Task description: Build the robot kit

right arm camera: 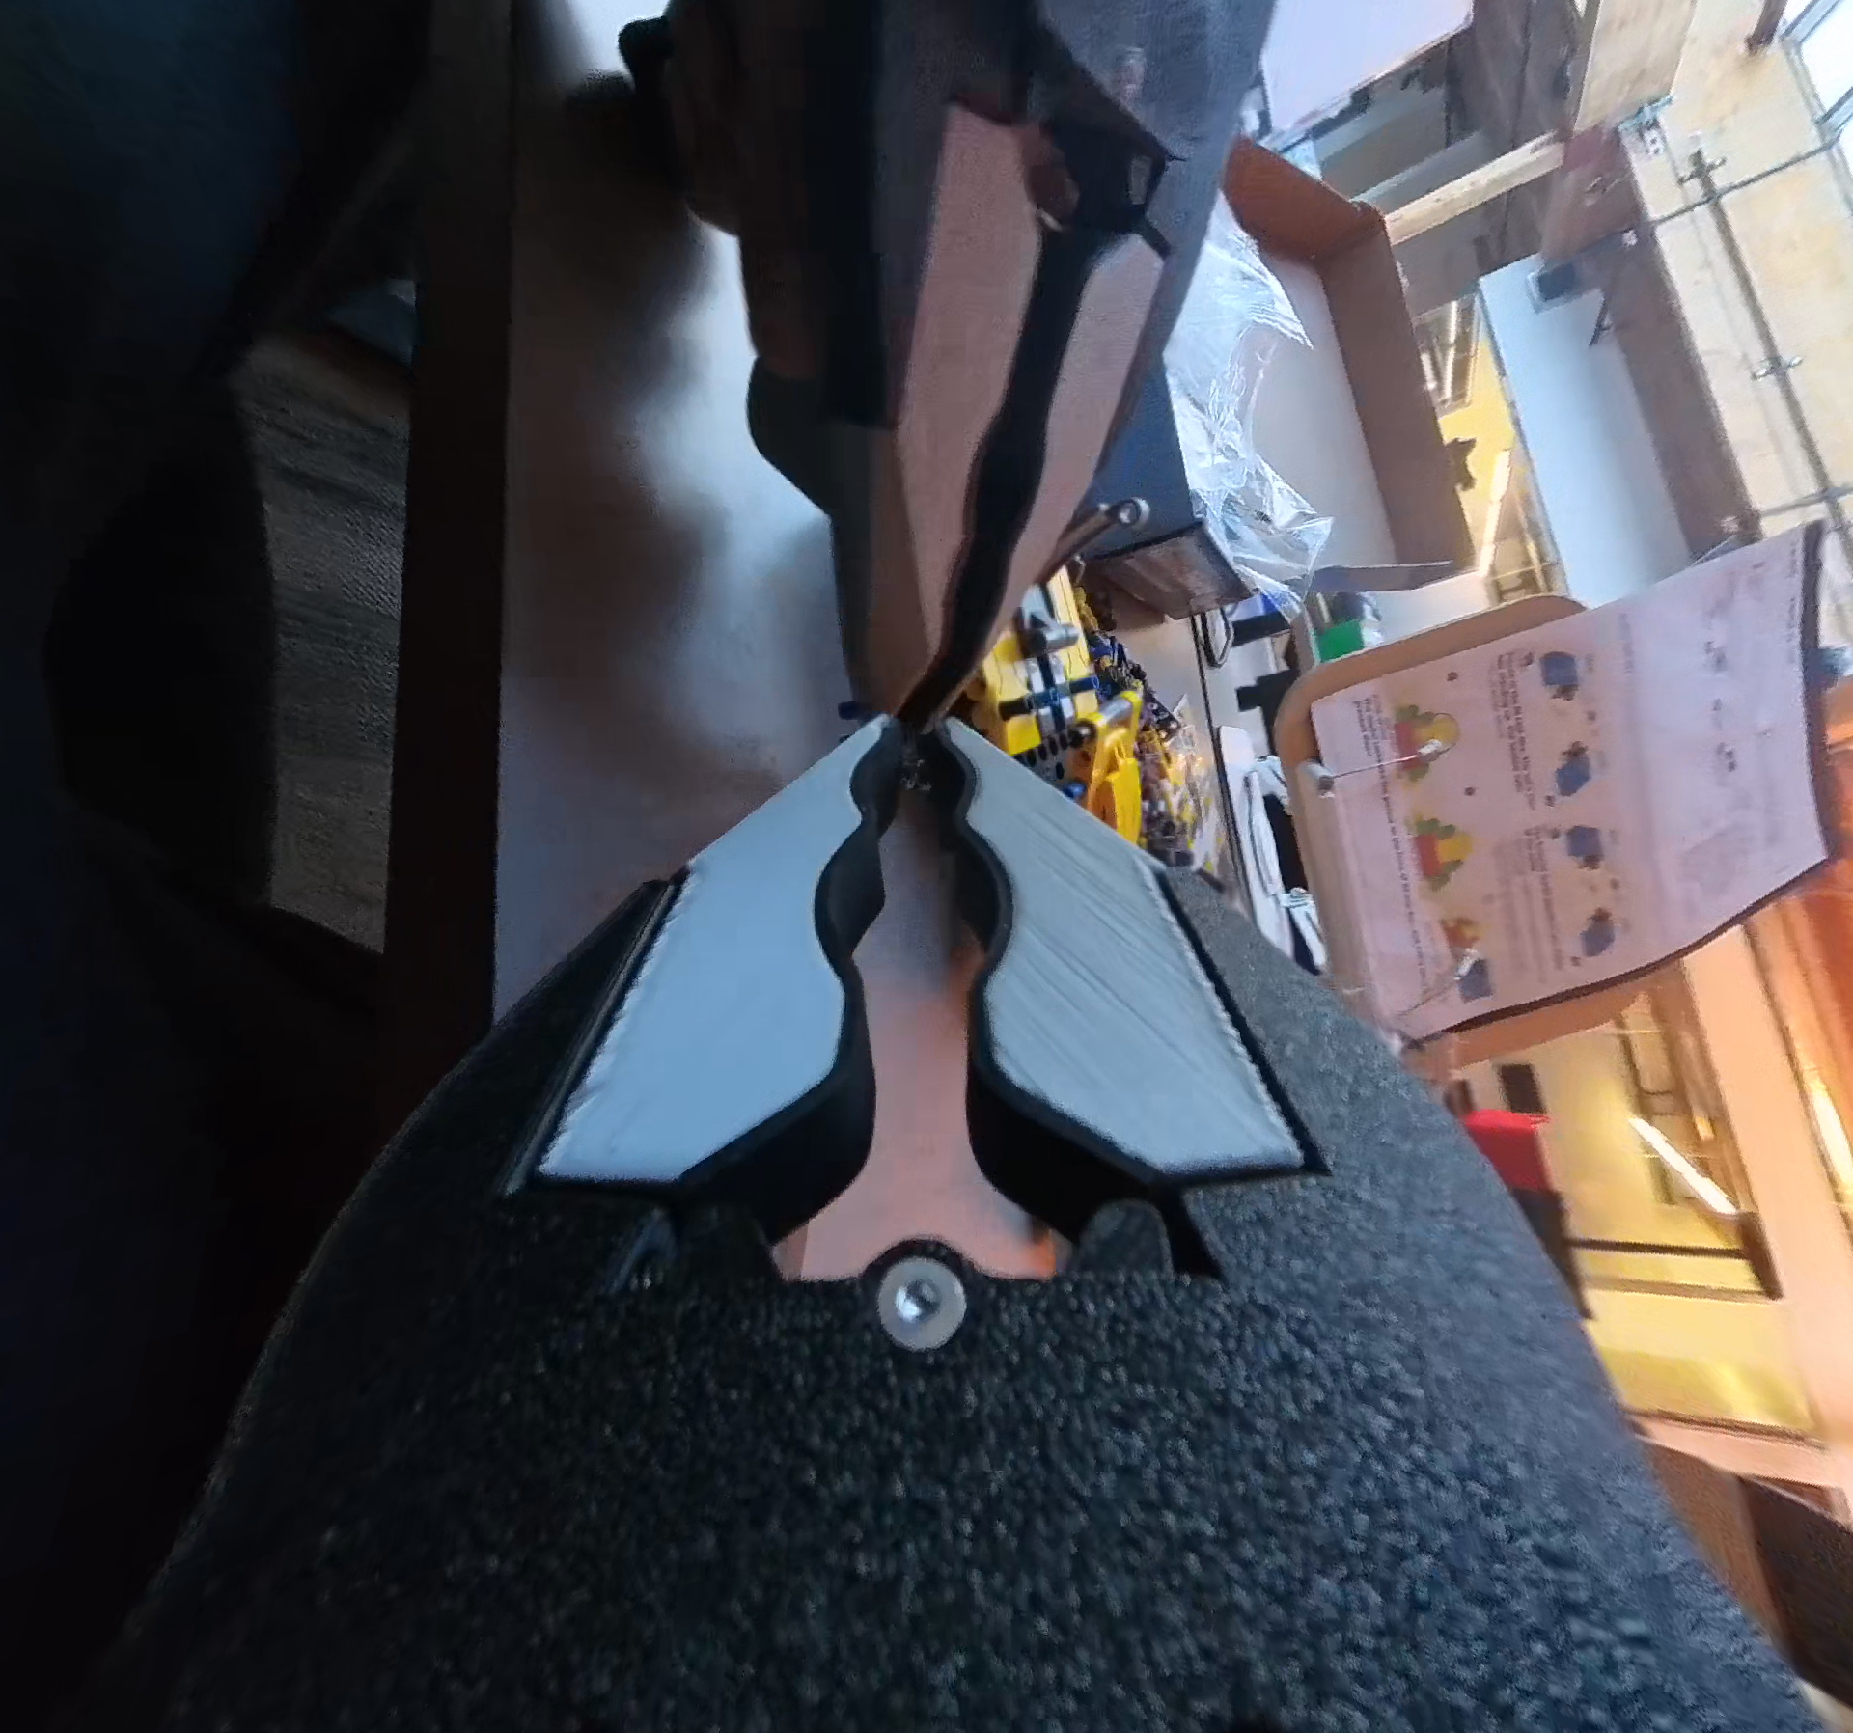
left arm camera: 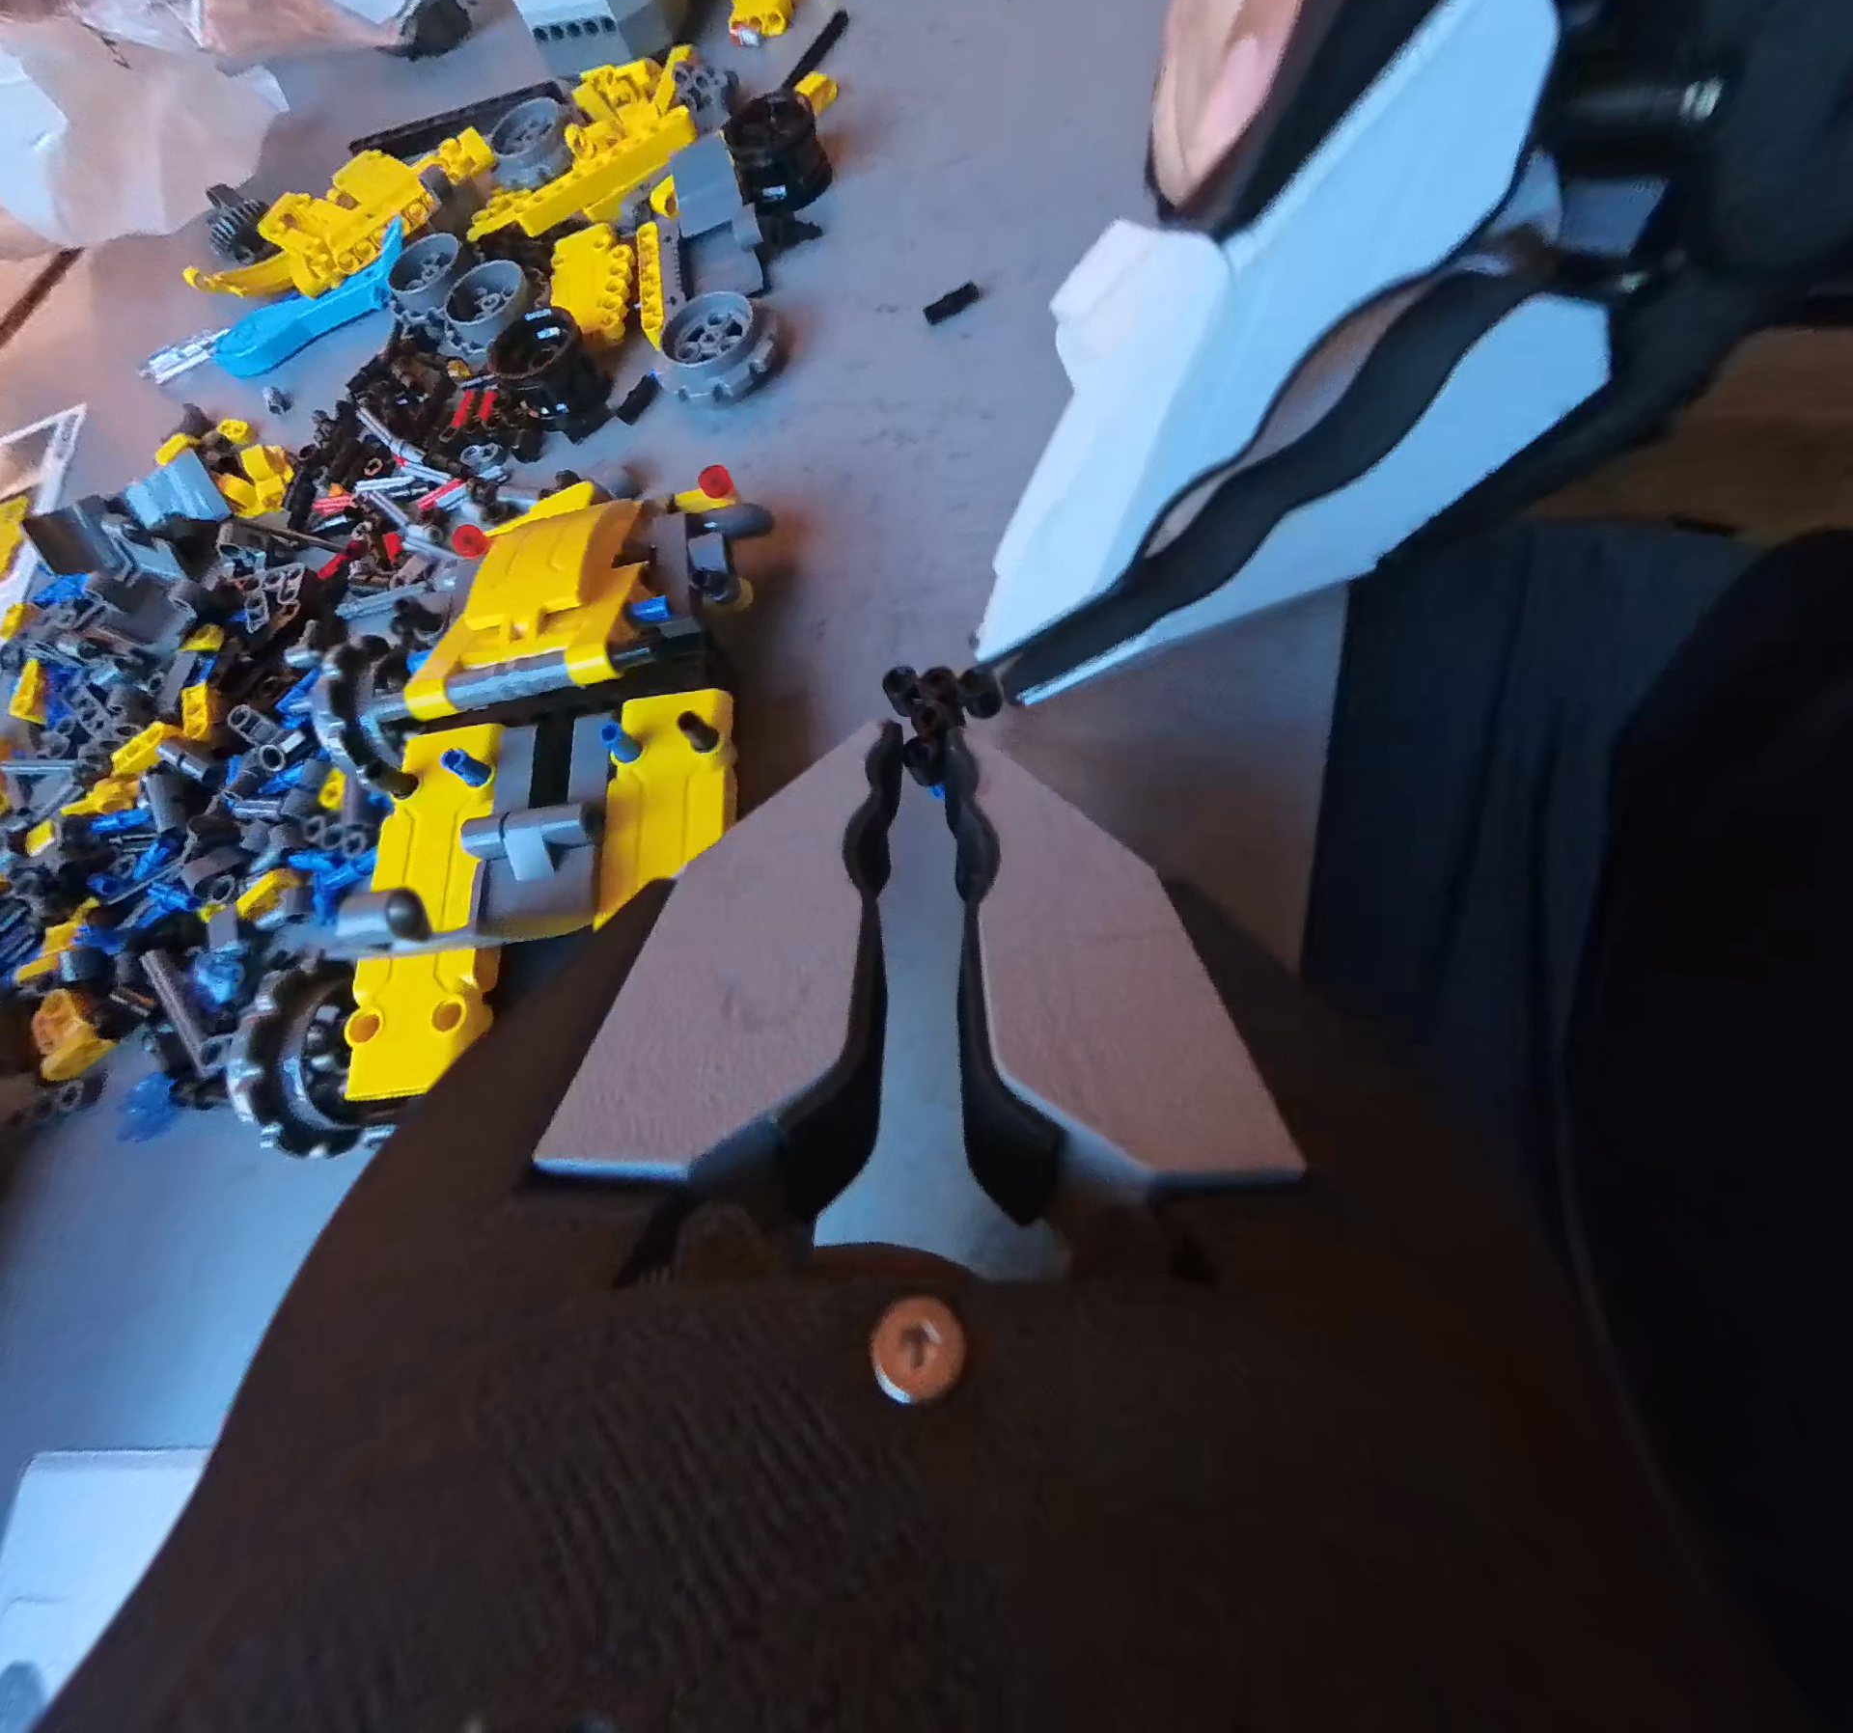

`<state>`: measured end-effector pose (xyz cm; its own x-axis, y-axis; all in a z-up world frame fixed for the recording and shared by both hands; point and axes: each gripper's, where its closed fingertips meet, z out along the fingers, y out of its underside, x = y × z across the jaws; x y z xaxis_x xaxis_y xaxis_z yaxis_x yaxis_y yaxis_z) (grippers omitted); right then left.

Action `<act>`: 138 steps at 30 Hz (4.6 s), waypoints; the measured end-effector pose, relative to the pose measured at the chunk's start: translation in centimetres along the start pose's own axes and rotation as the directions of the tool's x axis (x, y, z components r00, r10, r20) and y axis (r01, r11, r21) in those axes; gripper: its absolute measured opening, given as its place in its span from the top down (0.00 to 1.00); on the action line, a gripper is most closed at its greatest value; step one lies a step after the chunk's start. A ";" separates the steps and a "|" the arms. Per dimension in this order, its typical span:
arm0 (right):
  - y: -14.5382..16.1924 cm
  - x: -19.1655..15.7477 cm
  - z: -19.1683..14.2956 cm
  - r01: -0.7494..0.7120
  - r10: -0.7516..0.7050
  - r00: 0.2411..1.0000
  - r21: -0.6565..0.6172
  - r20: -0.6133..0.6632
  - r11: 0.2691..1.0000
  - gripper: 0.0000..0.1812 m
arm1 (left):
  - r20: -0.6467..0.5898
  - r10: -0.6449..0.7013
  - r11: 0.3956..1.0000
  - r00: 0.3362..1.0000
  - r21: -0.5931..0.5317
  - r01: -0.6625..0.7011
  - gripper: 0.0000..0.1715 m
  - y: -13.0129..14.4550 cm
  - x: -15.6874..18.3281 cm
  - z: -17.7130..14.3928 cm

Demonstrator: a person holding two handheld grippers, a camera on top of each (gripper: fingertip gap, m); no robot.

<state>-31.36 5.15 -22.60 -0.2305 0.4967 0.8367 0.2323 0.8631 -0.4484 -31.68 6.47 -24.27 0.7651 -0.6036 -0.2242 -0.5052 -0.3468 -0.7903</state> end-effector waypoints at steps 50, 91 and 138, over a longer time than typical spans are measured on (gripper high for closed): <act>4.2 4.0 -0.5 -0.588 0.585 0.807 0.008 0.087 0.809 0.96 | 0.105 0.147 0.987 0.984 -0.087 -0.138 0.95 1.4 -0.7 0.3; 5.4 5.5 -0.3 -0.620 0.620 0.785 0.012 -0.005 0.785 0.94 | 0.058 0.055 0.997 0.997 0.051 -0.058 0.83 -0.1 -0.9 -0.9; 12.6 0.6 -3.6 -0.823 0.917 0.398 -0.435 0.019 0.366 0.97 | 0.095 0.110 0.993 0.989 0.023 -0.113 0.81 0.6 -0.8 -1.3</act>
<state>-25.15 16.00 -26.62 0.1036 0.9910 -0.0844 0.6855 -0.1327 -0.7159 -33.14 5.85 -23.82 0.7394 -0.5668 -0.3634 -0.5789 -0.2595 -0.7730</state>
